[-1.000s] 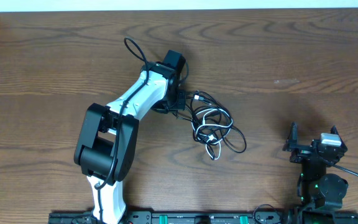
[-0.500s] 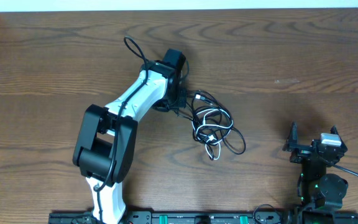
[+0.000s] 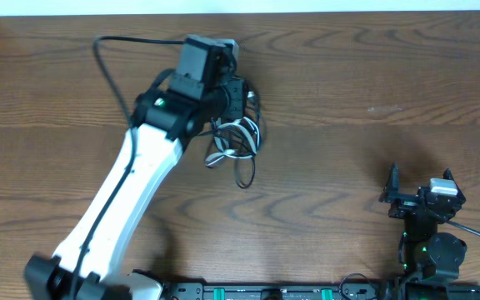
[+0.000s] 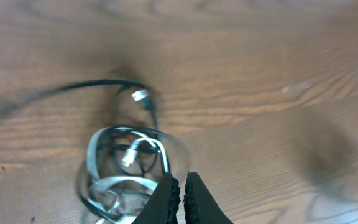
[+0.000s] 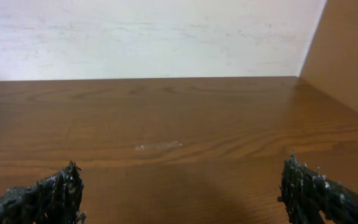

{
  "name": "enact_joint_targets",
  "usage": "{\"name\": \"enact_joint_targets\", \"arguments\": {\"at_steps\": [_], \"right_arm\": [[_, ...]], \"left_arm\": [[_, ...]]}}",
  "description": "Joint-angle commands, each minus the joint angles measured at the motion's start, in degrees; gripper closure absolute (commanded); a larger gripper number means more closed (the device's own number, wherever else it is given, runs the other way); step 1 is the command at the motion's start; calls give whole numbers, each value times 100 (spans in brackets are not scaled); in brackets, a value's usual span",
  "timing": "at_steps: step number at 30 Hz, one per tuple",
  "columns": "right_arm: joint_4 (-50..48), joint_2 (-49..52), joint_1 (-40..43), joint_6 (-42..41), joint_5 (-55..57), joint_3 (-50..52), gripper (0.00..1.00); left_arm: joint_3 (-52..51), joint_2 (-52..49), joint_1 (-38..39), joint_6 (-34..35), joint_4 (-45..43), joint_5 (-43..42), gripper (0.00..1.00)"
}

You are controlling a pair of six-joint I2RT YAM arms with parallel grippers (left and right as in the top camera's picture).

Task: Untangle cables
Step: 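Lift and drag the cable bundle upward with the left gripper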

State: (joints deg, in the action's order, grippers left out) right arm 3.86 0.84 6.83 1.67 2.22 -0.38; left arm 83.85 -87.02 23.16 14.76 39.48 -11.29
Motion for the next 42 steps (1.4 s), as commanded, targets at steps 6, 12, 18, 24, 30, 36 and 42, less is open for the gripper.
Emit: {"name": "enact_joint_targets", "arguments": {"at_steps": [6, 12, 18, 24, 30, 36, 42], "right_arm": [[22, -42, -92, -79, 44, 7, 1], [22, -42, -92, -79, 44, 7, 1], [20, -42, -92, -79, 44, 7, 1], [22, -42, -92, -79, 44, 7, 1], [22, -42, -92, -79, 42, 7, 1], [20, -42, -92, -79, 44, 7, 1], [22, -42, -92, -81, 42, 7, 1]], "left_arm": [[98, 444, 2, -50, 4, -9, 92], [72, 323, 2, -131, 184, 144, 92], [72, -111, 2, -162, 654, 970, 49], [72, -726, 0, -219, 756, 1394, 23], [72, -1480, 0, -219, 756, 1539, 21], [72, -1899, -98, -223, 763, 1845, 17], [70, -2168, -299, -511, 920, 1797, 17]]}}
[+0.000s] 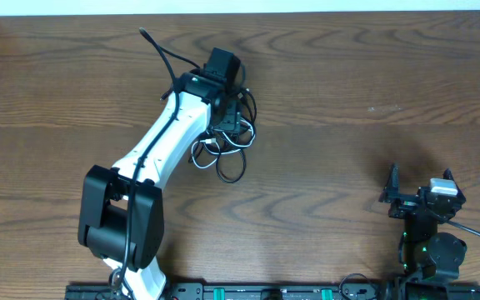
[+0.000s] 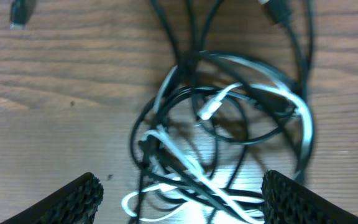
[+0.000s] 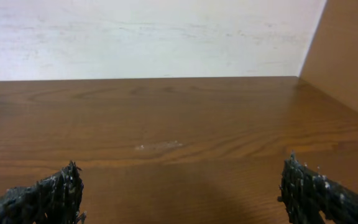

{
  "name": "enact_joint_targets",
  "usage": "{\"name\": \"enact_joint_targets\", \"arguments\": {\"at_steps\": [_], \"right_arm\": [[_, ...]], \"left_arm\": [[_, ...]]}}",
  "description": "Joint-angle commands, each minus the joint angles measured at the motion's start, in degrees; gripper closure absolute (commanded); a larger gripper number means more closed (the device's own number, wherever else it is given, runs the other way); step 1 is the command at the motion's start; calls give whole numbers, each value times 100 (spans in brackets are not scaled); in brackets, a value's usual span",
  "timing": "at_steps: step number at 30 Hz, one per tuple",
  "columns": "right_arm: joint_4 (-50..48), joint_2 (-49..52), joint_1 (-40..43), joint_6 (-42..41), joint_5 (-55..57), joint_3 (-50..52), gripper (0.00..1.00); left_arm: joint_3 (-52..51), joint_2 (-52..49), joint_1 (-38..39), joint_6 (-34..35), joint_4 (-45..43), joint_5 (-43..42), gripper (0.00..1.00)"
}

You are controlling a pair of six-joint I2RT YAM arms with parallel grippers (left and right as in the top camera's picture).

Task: Untangle cables
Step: 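Lift and drag the cable bundle upward with the left gripper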

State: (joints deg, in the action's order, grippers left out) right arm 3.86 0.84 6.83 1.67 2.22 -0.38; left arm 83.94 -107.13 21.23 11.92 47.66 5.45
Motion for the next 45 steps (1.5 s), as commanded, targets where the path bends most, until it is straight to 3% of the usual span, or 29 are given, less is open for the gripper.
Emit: {"name": "enact_joint_targets", "arguments": {"at_steps": [1, 22, 23, 26, 35, 38, 39, 45], "right_arm": [[22, -42, -92, -81, 44, 7, 1], [22, -42, -92, -81, 39, 7, 1], [22, -42, -92, -81, 42, 7, 1], [22, -42, -92, -81, 39, 7, 1], [22, -42, -92, -81, 39, 7, 1], [22, -42, -92, -81, 39, 7, 1], [22, -42, -92, -81, 39, 7, 1], [22, -42, -92, -81, 42, 7, 1]], "left_arm": [[61, -192, -111, -225, 140, 118, 17], [-2, -970, -111, -282, 304, -251, 16], [-39, -970, -111, -262, 245, -291, 19], [-197, -970, -111, -262, -26, -599, 46], [-284, -970, -111, -260, -170, -789, 52], [-284, -970, -103, -212, -186, -807, 71], [-286, -970, -101, -129, -212, -807, 89], [-282, -966, -103, -114, -339, -804, 92]]}}
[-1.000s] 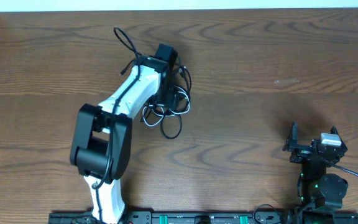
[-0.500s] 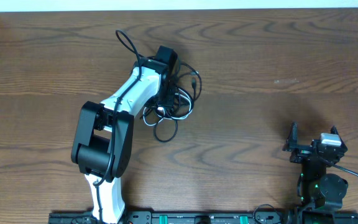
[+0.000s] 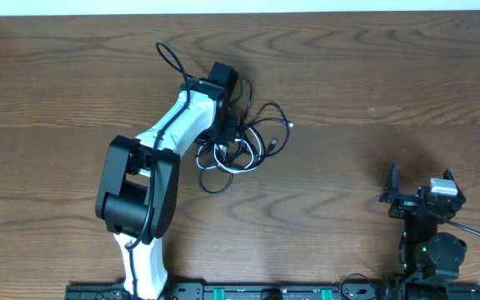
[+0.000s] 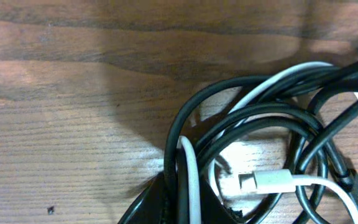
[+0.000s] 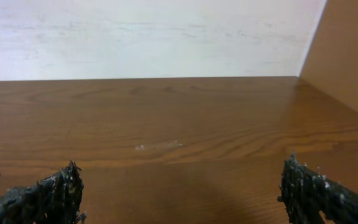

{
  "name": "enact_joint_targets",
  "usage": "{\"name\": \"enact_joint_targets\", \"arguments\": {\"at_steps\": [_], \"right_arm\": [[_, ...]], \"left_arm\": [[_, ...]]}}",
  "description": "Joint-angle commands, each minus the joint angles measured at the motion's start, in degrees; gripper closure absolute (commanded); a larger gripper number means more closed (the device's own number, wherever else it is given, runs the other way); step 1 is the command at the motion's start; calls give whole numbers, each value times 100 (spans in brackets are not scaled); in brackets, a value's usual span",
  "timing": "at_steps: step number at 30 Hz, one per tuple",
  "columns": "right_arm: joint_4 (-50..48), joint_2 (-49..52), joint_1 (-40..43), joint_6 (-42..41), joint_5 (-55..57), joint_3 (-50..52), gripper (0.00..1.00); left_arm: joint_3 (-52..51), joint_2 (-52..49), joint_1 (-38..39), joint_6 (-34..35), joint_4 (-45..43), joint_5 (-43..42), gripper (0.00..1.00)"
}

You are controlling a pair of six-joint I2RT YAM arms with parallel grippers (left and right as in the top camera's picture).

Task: Untangle cables
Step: 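Lift and drag the cable bundle upward with the left gripper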

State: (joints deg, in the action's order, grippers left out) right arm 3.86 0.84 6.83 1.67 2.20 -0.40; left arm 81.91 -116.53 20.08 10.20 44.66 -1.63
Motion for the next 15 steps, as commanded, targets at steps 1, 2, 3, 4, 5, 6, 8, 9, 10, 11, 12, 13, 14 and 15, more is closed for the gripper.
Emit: {"name": "enact_joint_targets", "arguments": {"at_steps": [1, 2, 3, 4, 5, 6, 8, 9, 10, 11, 12, 13, 14, 15], "right_arm": [[22, -42, -92, -81, 44, 9, 1], [22, -42, -92, -81, 44, 9, 1], [22, -42, -92, -81, 44, 9, 1], [22, -42, -92, -81, 44, 9, 1], [20, -42, -92, -81, 44, 9, 1], [22, -42, -92, -81, 44, 9, 1], [20, -42, -92, -79, 46, 9, 1], [22, -42, -92, -81, 44, 9, 1], [20, -42, -92, -79, 46, 9, 1], [20, -42, -92, -79, 46, 9, 1], [22, -42, -92, -79, 44, 9, 1], [20, -42, -92, -79, 44, 9, 1], [20, -42, -92, -81, 44, 9, 1], [20, -42, -92, -81, 44, 9, 1]], "left_arm": [[-79, -13, 13, 59, -39, -96, 93], [-79, 2, 13, 55, -39, -96, 92], [-79, 24, 13, 28, -39, -96, 93], [-68, 66, 13, -15, -37, -96, 93], [-59, 127, 13, -70, -39, -96, 92], [-50, 199, 13, -144, -44, -98, 93], [-33, 398, 22, -337, -48, -98, 93], [-20, 520, 31, -470, -48, -101, 93], [-13, 682, 48, -625, -57, -101, 92], [-13, 990, 90, -931, -90, -162, 93], [-13, 1178, 118, -1137, -109, -297, 93], [-13, 1333, 140, -1298, -129, -428, 93], [-13, 1497, 168, -1453, -133, -577, 93], [-13, 1694, 205, -1620, -140, -750, 92]]}}
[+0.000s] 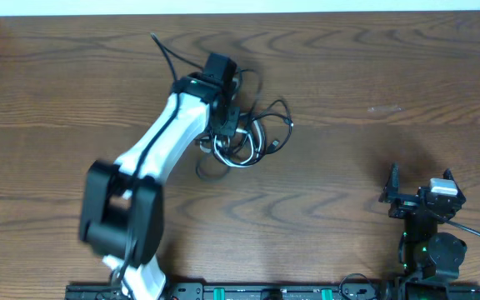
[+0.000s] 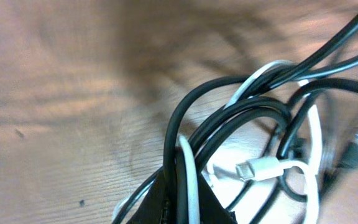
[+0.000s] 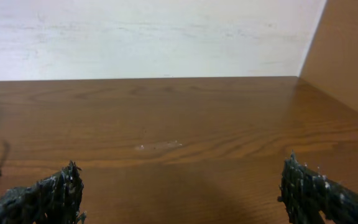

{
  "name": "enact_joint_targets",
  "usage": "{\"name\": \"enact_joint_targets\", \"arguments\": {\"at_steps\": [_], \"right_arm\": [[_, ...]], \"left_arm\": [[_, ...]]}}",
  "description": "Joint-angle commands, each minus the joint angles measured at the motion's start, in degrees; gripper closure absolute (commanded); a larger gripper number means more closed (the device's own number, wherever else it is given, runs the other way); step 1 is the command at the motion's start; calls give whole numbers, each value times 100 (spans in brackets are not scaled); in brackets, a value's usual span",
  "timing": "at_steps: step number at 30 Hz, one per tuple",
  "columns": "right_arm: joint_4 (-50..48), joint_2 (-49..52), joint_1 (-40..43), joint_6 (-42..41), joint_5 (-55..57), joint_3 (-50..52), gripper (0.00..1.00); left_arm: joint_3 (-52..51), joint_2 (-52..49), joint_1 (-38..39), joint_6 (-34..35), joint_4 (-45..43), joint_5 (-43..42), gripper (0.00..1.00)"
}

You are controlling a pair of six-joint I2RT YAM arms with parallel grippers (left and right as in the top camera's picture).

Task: Untangle cables
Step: 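Lift and drag the cable bundle upward with the left gripper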

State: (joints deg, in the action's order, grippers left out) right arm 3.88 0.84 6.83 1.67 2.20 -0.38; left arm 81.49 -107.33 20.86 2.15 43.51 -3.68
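Note:
A tangle of black and white cables (image 1: 246, 143) lies on the wooden table left of centre. My left gripper (image 1: 226, 125) is over its left part. In the left wrist view my left gripper (image 2: 180, 206) is shut on a black and a white strand of the tangle (image 2: 247, 118). A white plug (image 2: 258, 168) lies among the loops. One black tail (image 1: 163, 54) runs up and left past the arm, and a black loop (image 1: 280, 112) reaches right. My right gripper (image 1: 419, 200) sits far off at the lower right; it (image 3: 182, 196) is open and holds nothing.
The table's back edge meets a white wall (image 3: 148, 37). A raised wooden side panel (image 3: 347, 56) stands at the right. A black cable end shows at the left edge of the right wrist view. Bare wood lies between the tangle and my right gripper.
My left gripper stays shut on the strands and has shifted slightly up the table with the tangle. The arm's elbow has swung left. The right arm has not moved.
First my left gripper was shut beside the tangle, holding nothing. Then it was open right above the cables. Then it was shut on black and white strands, with a loop spread to the right. Now it holds them slightly farther up the table.

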Motion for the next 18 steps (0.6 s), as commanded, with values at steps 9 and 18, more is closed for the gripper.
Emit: {"name": "enact_joint_targets", "arguments": {"at_steps": [9, 18], "right_arm": [[17, -42, -92, -81, 44, 7, 1], [-481, -42, -92, -1414, -1027, 7, 1]], "left_arm": [[28, 1674, 369, -1453, -37, -1381, 93], [26, 1718, 496, -1456, -321, -1412, 93]]}}
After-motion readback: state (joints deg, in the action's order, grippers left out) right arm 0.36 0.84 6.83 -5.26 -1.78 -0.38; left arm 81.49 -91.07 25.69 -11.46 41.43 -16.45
